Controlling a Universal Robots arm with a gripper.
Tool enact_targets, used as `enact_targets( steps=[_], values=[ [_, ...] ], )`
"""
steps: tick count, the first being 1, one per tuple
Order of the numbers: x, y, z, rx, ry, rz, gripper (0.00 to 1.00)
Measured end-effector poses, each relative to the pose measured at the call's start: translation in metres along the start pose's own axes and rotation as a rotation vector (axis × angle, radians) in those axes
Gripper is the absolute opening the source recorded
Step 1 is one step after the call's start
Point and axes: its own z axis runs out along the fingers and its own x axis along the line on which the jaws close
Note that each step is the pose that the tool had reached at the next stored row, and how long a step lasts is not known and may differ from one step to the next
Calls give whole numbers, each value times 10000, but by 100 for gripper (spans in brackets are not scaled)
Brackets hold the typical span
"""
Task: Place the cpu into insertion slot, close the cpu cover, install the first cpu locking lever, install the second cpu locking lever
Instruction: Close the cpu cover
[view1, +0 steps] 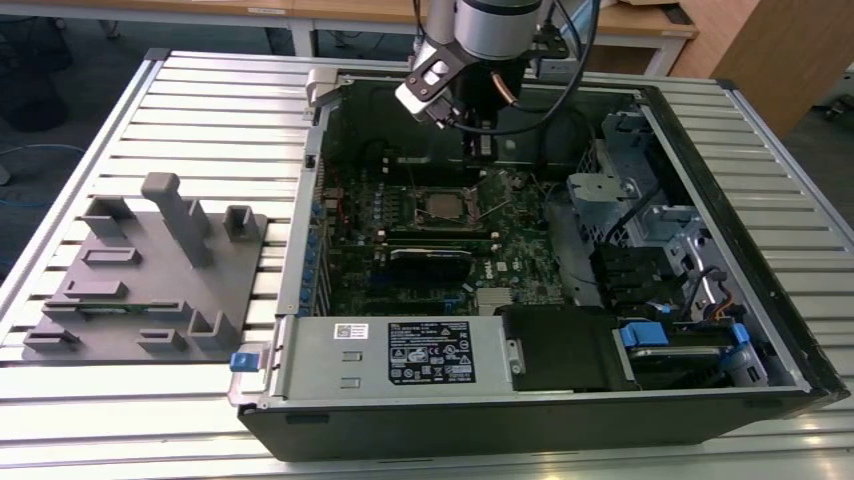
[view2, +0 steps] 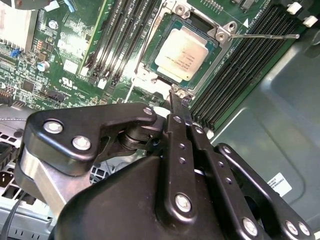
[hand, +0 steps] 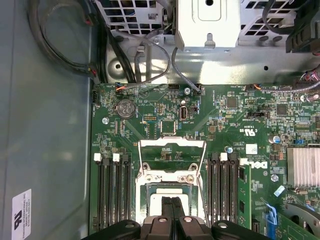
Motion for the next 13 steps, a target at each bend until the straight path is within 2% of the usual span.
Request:
enact_targets(
  steps=[13],
  values=[
    [0, 16, -5, 0, 0, 0, 10]
  ],
)
